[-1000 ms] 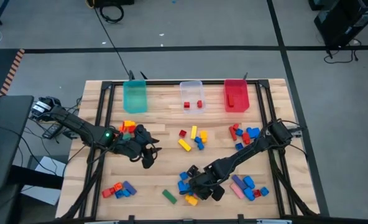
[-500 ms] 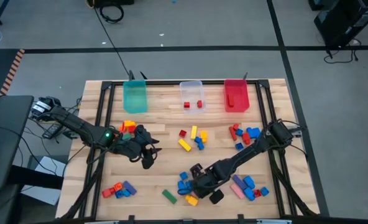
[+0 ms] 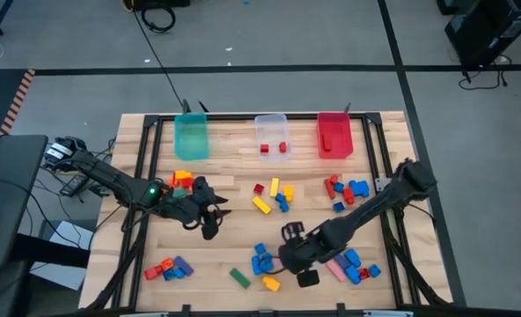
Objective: Sort blocks by size
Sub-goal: Put the pink block into the red bin
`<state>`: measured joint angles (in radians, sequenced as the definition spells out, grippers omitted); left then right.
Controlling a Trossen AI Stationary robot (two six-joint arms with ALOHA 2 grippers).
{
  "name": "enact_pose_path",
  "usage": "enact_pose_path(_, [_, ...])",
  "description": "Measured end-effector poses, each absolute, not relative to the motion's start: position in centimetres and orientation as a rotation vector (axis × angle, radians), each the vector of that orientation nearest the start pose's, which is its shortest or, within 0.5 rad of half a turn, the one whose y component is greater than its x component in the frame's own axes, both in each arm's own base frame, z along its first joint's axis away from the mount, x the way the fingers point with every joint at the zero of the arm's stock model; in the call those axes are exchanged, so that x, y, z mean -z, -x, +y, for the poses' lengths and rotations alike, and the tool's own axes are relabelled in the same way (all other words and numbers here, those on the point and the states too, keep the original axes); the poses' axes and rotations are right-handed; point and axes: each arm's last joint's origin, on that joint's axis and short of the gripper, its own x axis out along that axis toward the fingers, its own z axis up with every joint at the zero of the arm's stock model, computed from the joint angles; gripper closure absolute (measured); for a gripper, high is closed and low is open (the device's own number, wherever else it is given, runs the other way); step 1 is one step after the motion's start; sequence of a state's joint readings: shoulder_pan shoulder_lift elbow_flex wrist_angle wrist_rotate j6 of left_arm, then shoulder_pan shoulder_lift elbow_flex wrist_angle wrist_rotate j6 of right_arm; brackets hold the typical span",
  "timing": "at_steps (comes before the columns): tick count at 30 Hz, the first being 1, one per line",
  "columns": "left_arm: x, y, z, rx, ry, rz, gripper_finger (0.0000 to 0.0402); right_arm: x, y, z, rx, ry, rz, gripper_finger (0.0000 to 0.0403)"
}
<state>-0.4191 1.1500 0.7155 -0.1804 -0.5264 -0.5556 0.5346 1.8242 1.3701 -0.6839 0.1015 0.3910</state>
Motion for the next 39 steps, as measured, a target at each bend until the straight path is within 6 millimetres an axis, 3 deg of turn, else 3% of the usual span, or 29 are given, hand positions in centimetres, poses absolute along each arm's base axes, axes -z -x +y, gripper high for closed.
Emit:
enact_pose_path(5, [-24.5,-22.4,-8.2,-0.246,0.281,0.463,0.0224,-26.4,-30.4,16.7,0.101,-0.17,1.004,0.0283])
enact_pose_path(9, [-24.5,-22.7,-7.0,-0.301,0.364,0.486,0.0224,-29.4,-28.6,13.5,0.402,-0.352,0.886,0.0283])
enact_pose_path(13, [-24.4,-23.1,-5.4,-0.321,0.4,0.504,0.0224,-30.9,-27.0,9.6,0.652,-0.466,0.853,0.0283])
enact_pose_path(19, [-24.4,-23.6,-2.8,-0.416,0.396,0.485,0.0224,-32.4,-25.5,2.4,0.893,-0.523,0.865,0.0283])
enact_pose_path(23, [-24.5,-23.7,-1.4,-0.467,0.378,0.481,0.0224,-31.8,-24.5,-3.1,0.955,-0.555,0.932,0.0283])
enact_pose_path(30, [-24.5,-23.8,0.7,-0.542,0.368,0.465,0.0224,-28.7,-21.5,-11.5,1.032,-0.705,0.918,0.0283])
enact_pose_path(39, [-24.6,-23.7,2.3,-0.604,0.383,0.448,0.0224,-23.3,-18.8,-18.6,1.081,-0.861,0.93,0.0283])
